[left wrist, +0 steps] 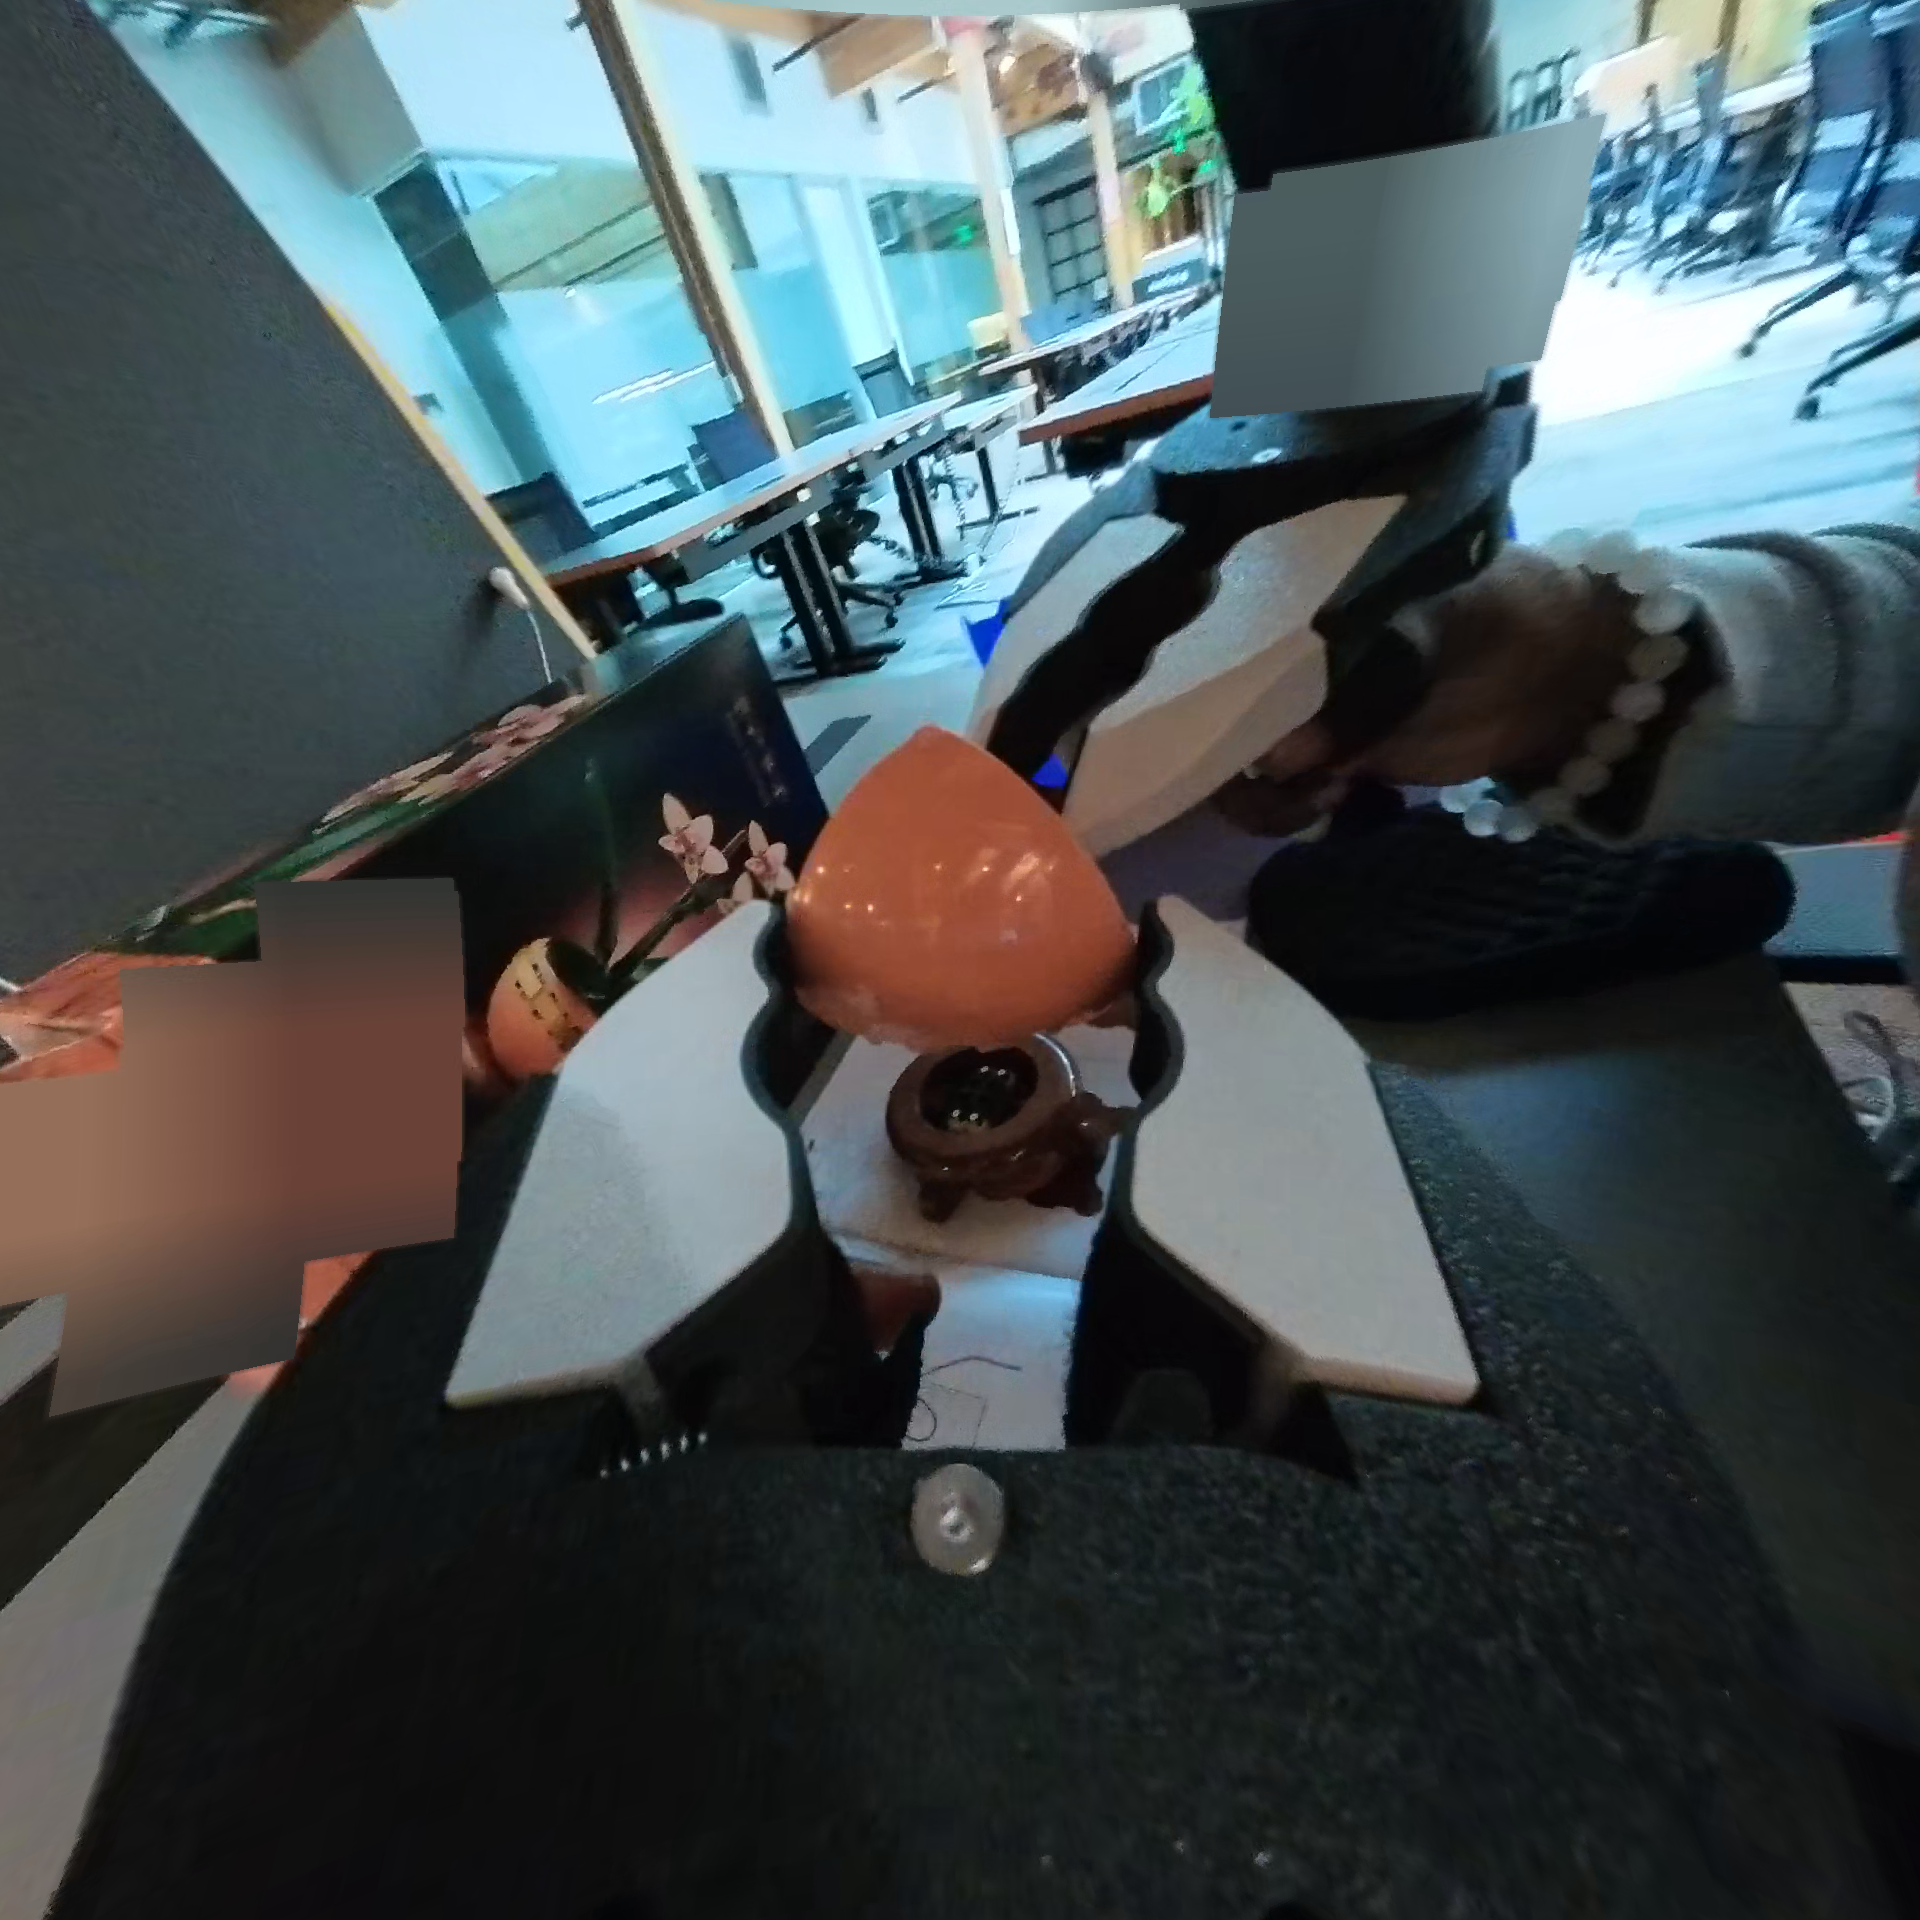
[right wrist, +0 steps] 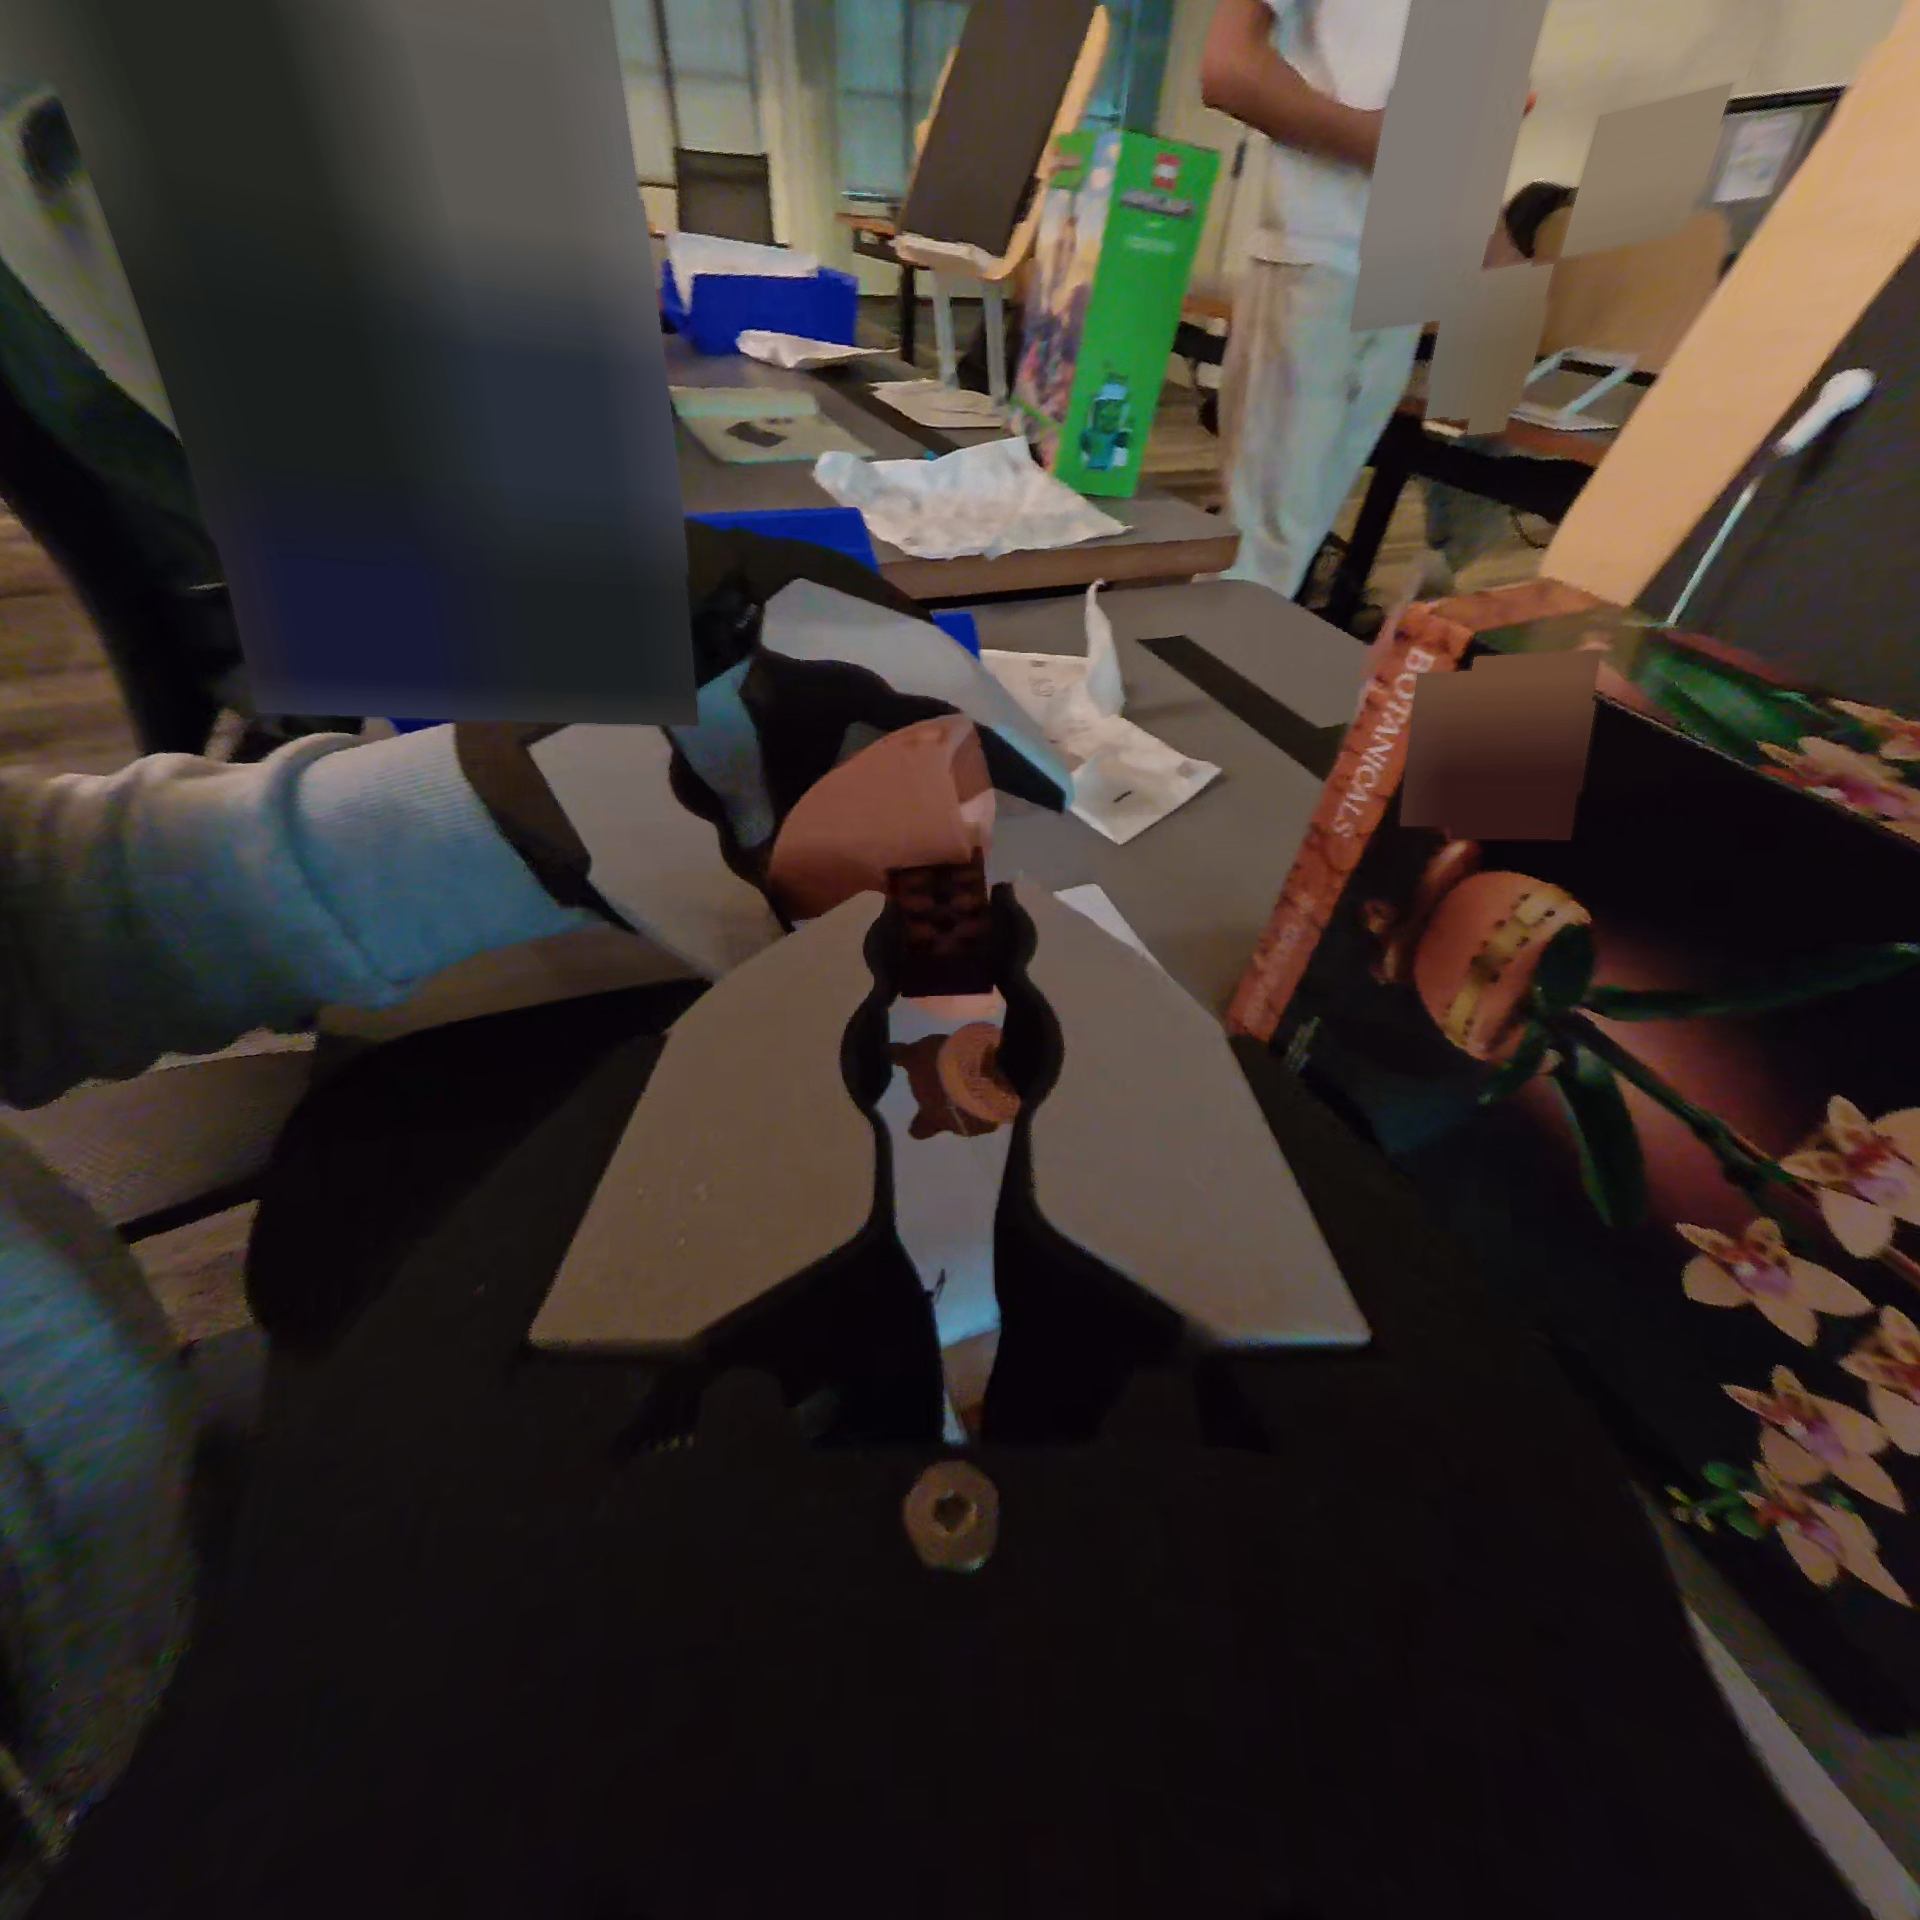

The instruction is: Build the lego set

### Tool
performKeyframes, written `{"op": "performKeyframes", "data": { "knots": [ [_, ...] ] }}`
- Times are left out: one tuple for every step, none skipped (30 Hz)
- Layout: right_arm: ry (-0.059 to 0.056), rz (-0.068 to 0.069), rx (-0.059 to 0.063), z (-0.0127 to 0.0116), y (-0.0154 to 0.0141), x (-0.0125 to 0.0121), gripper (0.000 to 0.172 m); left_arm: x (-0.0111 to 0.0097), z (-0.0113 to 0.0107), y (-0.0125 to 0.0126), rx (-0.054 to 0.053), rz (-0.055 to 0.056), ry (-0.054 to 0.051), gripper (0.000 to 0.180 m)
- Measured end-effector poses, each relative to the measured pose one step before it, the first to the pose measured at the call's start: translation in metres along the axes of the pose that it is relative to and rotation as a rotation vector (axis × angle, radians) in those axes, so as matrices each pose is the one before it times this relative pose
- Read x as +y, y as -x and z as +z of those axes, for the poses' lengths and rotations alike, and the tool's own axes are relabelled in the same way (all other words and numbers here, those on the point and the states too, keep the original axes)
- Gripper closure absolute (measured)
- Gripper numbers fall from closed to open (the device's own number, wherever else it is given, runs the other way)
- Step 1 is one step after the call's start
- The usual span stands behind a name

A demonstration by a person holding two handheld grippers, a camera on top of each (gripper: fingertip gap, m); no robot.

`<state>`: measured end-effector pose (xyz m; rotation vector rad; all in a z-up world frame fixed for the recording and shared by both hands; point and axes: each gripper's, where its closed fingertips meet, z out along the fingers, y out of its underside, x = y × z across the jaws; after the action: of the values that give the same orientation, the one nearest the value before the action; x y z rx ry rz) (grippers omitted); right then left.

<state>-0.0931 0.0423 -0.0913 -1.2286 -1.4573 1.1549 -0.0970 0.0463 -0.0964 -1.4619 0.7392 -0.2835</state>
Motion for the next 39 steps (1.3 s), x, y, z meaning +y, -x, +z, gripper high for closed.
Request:
{"op": "performKeyframes", "data": {
  "knots": [
    [0.0005,-0.0084,0.0214,0.00079,-0.00132,0.00059,0.157,0.00080,0.00176,0.00078,-0.0108,0.0001,0.0138,0.118],
    [0.0012,-0.0184,0.0230,0.00081,-0.00101,0.00063,0.157,0.00061,0.00191,-0.00036,-0.0025,0.0029,0.0098,0.118],
    [-0.0020,-0.0285,0.0284,0.00009,-0.00135,0.00006,0.157,0.00074,0.00185,0.00065,-0.0092,0.0000,0.0102,0.118],
    [-0.0048,-0.0254,0.0214,-0.00042,-0.00086,-0.00021,0.157,0.00097,0.00154,0.00115,-0.0115,-0.0017,0.0104,0.118],
    [-0.0074,-0.0088,0.0138,-0.00051,-0.00047,-0.00029,0.157,-0.00011,0.00084,0.00051,-0.0068,-0.0044,0.0033,0.118],
    [-0.0043,0.0036,0.0049,-0.00025,-0.00022,0.00042,0.157,-0.00017,0.00054,0.00027,-0.0033,-0.0101,0.0011,0.118],
    [0.0006,0.0088,-0.0001,-0.00031,-0.00048,0.00123,0.157,0.00085,0.00044,-0.00012,0.0001,-0.0116,0.0074,0.118],
    [-0.0021,0.0072,0.0033,-0.00062,-0.00096,0.00082,0.157,0.00150,0.00033,0.00088,-0.0089,-0.0039,0.0083,0.117],
    [-0.0007,-0.0013,-0.0002,-0.00060,-0.00012,0.00093,0.158,0.00177,-0.00001,0.00137,-0.0124,0.0046,0.0099,0.117],
    [-0.0074,-0.0001,-0.0015,-0.00032,0.00035,0.00016,0.157,0.00109,-0.00026,0.00036,-0.0034,0.0048,0.0054,0.117],
    [-0.0099,0.0014,-0.0031,-0.00011,0.00071,0.00012,0.157,0.00017,-0.00032,-0.00055,0.0027,-0.0008,-0.0012,0.117],
    [-0.0059,0.0041,-0.0043,0.00039,0.00064,0.00058,0.157,-0.00018,-0.00015,-0.00096,0.0055,-0.0038,-0.0034,0.118],
    [-0.0038,0.0090,-0.0020,0.00035,0.00012,0.00113,0.157,0.00089,0.00008,-0.00062,0.0035,-0.0047,0.0019,0.118],
    [-0.0087,0.0103,-0.0019,0.00032,-0.00016,0.00088,0.157,0.00156,0.00041,-0.00005,-0.0003,-0.0042,0.0051,0.117],
    [-0.0082,0.0119,-0.0044,0.00042,0.00002,0.00155,0.157,0.00144,0.00037,-0.00024,0.0008,-0.0029,0.0035,0.117],
    [-0.0056,0.0153,-0.0031,0.00044,-0.00030,0.00219,0.157,0.00239,0.00051,-0.00033,0.0014,-0.0001,0.0104,0.117],
    [-0.0053,0.0151,-0.0039,0.00033,-0.00022,0.00250,0.157,0.00302,0.00081,-0.00028,-0.0005,0.0034,0.0153,0.117],
    [-0.0119,0.0131,-0.0035,-0.00026,-0.00017,0.00118,0.157,0.00285,0.00098,-0.00050,0.0002,0.0052,0.0123,0.117],
    [-0.0064,0.0046,-0.0031,0.00000,-0.00012,0.00138,0.157,0.00173,0.00078,-0.00064,0.0020,-0.0002,0.0042,0.117],
    [0.0022,0.0023,-0.0035,0.00020,-0.00013,0.00141,0.157,0.00095,0.00059,-0.00086,0.0062,-0.0040,-0.0005,0.117],
    [-0.0050,0.0008,-0.0010,-0.00015,-0.00009,-0.00049,0.157,0.00073,0.00061,-0.00045,0.0057,-0.0101,-0.0013,0.117],
    [-0.0101,-0.0052,-0.0026,-0.00061,0.00021,-0.00172,0.157,-0.00115,0.00016,-0.00021,0.0070,-0.0146,-0.0140,0.117],
    [-0.0148,-0.0053,-0.0018,-0.00112,-0.00001,-0.00290,0.157,-0.00287,-0.00066,0.00019,0.0088,-0.0213,-0.0242,0.117],
    [-0.0170,0.0015,0.0004,-0.00161,-0.00061,-0.00343,0.158,-0.00290,-0.00129,0.00187,0.0015,-0.0260,-0.0227,0.117],
    [-0.0133,0.0030,-0.0026,-0.00134,-0.00022,-0.00281,0.158,-0.00186,-0.00118,0.00235,-0.0015,-0.0213,-0.0150,0.117],
    [-0.0071,0.0023,-0.0018,-0.00084,-0.00017,-0.00157,0.158,-0.00188,-0.00131,0.00125,0.0030,-0.0164,-0.0149,0.117],
    [0.0037,0.0022,0.0036,-0.00008,-0.00064,0.00009,0.157,-0.00058,-0.00055,0.00015,0.0052,-0.0096,-0.0059,0.117],
    [0.0060,-0.0067,0.0017,0.00040,0.00004,0.00052,0.158,0.00018,-0.00007,-0.00063,0.0061,-0.0046,-0.0024,0.117],
    [0.0071,-0.0136,0.0067,0.00035,-0.00050,0.00080,0.157,0.00036,-0.00006,-0.00023,0.0008,-0.0031,-0.0021,0.117],
    [0.0074,-0.0150,0.0105,0.00021,-0.00100,0.00050,0.157,-0.00009,-0.00026,0.00022,0.0002,-0.0051,-0.0063,0.117],
    [0.0118,-0.0129,0.0054,0.00035,-0.00044,0.00056,0.157,-0.00025,-0.00026,-0.00012,0.0054,-0.0136,-0.0092,0.117],
    [0.0165,-0.0121,0.0056,0.00057,-0.00029,0.00059,0.157,-0.00056,-0.00018,-0.00041,0.0070,-0.0172,-0.0122,0.117],
    [0.0105,-0.0122,0.0053,0.00047,0.00002,-0.00043,0.157,-0.00157,-0.00031,-0.00088,0.0095,-0.0205,-0.0190,0.117],
    [0.0010,-0.0124,-0.0027,0.00030,0.00148,-0.00220,0.157,-0.00289,-0.00050,-0.00076,0.0131,-0.0313,-0.0300,0.117],
    [0.0011,-0.0057,-0.0003,0.00025,0.00115,-0.00263,0.157,-0.00500,-0.00104,-0.00086,0.0206,-0.0493,-0.0467,0.117],
    [-0.0017,0.0005,0.0013,0.00002,0.00064,-0.00317,0.157,-0.00781,-0.00183,-0.00018,0.0267,-0.0818,-0.0713,0.117],
    [-0.0060,0.0097,0.0010,-0.00011,0.00011,-0.00381,0.157,-0.01126,-0.00247,-0.00045,0.0392,-0.1191,-0.1002,0.117],
    [-0.0091,0.0218,-0.0017,-0.00011,-0.00060,-0.00437,0.157,-0.01274,-0.00298,-0.00007,0.0449,-0.1428,-0.1124,0.117],
    [-0.0114,0.0274,-0.0058,-0.00027,-0.00083,-0.00498,0.157,-0.01196,-0.00293,-0.00044,0.0455,-0.1303,-0.1052,0.118]
  ]
}}
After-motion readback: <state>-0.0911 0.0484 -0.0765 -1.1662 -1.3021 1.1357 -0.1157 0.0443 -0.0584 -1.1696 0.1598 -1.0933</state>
